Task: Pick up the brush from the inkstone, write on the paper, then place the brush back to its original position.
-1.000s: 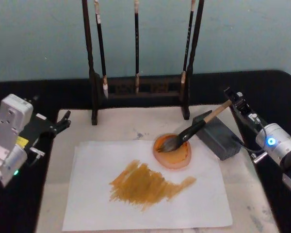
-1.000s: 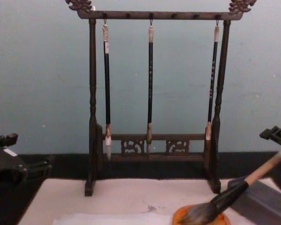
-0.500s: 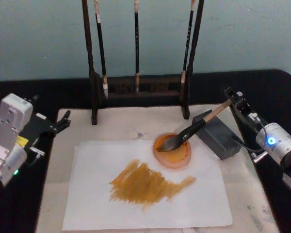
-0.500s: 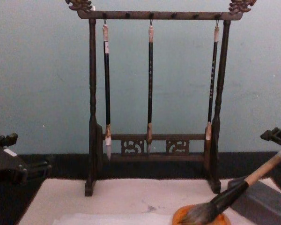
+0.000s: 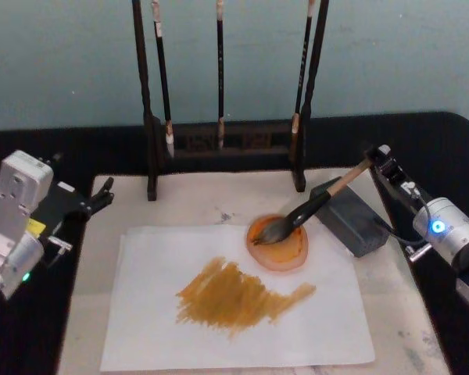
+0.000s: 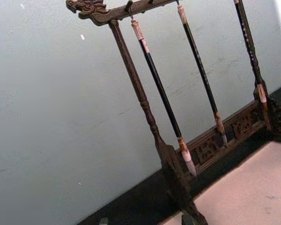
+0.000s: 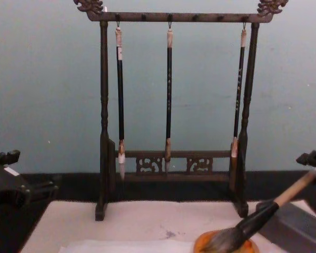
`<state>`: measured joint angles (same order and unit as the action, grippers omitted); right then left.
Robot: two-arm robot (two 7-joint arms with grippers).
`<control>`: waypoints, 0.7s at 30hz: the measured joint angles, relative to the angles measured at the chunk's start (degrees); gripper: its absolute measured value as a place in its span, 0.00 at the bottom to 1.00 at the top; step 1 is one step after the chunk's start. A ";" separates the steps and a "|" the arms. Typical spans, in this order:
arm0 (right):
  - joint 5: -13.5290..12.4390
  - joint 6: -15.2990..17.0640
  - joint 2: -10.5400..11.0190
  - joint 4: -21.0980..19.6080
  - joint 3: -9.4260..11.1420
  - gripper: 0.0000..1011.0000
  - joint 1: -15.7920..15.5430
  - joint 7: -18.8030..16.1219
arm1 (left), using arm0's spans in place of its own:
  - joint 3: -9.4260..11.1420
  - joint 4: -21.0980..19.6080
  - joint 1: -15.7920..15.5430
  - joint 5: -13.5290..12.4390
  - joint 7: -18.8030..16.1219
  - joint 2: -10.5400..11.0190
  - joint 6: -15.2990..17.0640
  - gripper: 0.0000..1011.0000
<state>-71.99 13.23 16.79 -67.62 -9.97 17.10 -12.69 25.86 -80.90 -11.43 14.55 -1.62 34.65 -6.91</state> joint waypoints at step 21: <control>0.07 0.01 0.00 -0.04 0.00 0.16 -0.02 -0.02 | 0.00 0.00 0.00 0.00 0.00 0.00 0.00 1.00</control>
<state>-71.92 13.24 16.79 -67.66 -9.97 17.08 -12.71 25.86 -80.90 -11.43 14.55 -1.62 34.65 -6.91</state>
